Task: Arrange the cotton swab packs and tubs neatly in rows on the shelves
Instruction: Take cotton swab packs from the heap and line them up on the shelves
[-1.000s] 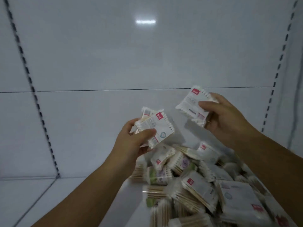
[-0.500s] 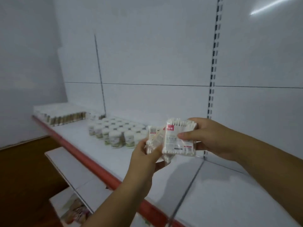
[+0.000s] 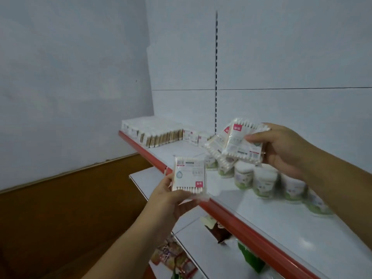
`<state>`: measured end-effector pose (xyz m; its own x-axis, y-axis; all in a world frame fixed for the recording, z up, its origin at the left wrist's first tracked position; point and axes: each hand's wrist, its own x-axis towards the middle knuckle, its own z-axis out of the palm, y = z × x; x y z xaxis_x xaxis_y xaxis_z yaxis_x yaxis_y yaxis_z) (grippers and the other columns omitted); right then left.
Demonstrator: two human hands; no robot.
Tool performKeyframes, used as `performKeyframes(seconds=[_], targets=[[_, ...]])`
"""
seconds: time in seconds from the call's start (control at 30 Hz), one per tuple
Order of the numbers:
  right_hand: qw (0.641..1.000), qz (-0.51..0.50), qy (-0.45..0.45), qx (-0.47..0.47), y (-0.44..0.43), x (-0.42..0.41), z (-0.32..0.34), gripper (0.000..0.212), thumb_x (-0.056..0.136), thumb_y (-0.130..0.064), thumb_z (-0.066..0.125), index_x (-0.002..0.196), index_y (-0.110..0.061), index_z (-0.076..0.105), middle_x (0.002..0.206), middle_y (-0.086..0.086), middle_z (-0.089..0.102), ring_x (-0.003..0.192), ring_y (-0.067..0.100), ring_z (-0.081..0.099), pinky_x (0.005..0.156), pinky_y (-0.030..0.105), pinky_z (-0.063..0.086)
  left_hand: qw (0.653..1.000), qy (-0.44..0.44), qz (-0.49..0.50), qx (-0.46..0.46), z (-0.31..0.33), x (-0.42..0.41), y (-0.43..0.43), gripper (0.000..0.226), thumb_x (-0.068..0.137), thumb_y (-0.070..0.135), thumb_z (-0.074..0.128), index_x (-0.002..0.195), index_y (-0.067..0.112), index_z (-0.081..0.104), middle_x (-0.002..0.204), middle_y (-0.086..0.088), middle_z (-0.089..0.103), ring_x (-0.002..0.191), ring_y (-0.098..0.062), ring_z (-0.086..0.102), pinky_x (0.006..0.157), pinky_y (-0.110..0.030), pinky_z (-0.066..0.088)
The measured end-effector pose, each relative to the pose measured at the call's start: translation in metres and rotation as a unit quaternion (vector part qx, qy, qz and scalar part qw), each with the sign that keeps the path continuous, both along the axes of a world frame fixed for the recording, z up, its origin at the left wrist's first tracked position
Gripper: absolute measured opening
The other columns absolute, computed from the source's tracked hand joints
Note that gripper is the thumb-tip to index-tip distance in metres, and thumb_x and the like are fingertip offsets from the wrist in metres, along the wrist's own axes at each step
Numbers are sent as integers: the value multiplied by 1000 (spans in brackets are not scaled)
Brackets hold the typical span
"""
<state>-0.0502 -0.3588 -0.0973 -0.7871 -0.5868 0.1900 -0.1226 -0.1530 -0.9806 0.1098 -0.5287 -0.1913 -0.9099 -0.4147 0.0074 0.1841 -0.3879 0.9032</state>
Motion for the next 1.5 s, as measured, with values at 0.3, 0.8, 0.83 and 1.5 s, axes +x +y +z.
performKeyframes(seconds=[0.3,0.8,0.83,1.5], targets=[[997,-1,67,37,-132,-104,19,14,85,1,58,88,-11,63,72,1,71,65,16,68,62,30,54,995,-47,73,-53,22,-84,-162,33,93,0,45,125,10,51,113,-17,69,73,-19,72,53,-24,52],[930,-201,144,271,-281,-235,1,22,80,-2,72,99,4,64,101,21,70,95,35,66,90,43,50,602,-59,-40,-796,102,-346,-381,17,93,21,60,109,19,65,96,7,58,88,-15,57,72,-24,41],[919,-206,152,301,-293,-240,-4,17,80,-3,73,95,1,65,97,19,70,92,34,67,86,41,52,588,-45,-67,-805,97,-366,-389,20,95,22,58,113,18,65,97,7,59,89,-16,59,72,-24,43],[817,-272,219,458,-387,-276,-60,28,72,-25,83,95,-16,70,106,-3,64,99,16,61,86,33,53,391,89,-251,-881,44,-504,-416,38,88,23,67,124,16,59,123,0,59,102,-16,55,87,-26,42]])
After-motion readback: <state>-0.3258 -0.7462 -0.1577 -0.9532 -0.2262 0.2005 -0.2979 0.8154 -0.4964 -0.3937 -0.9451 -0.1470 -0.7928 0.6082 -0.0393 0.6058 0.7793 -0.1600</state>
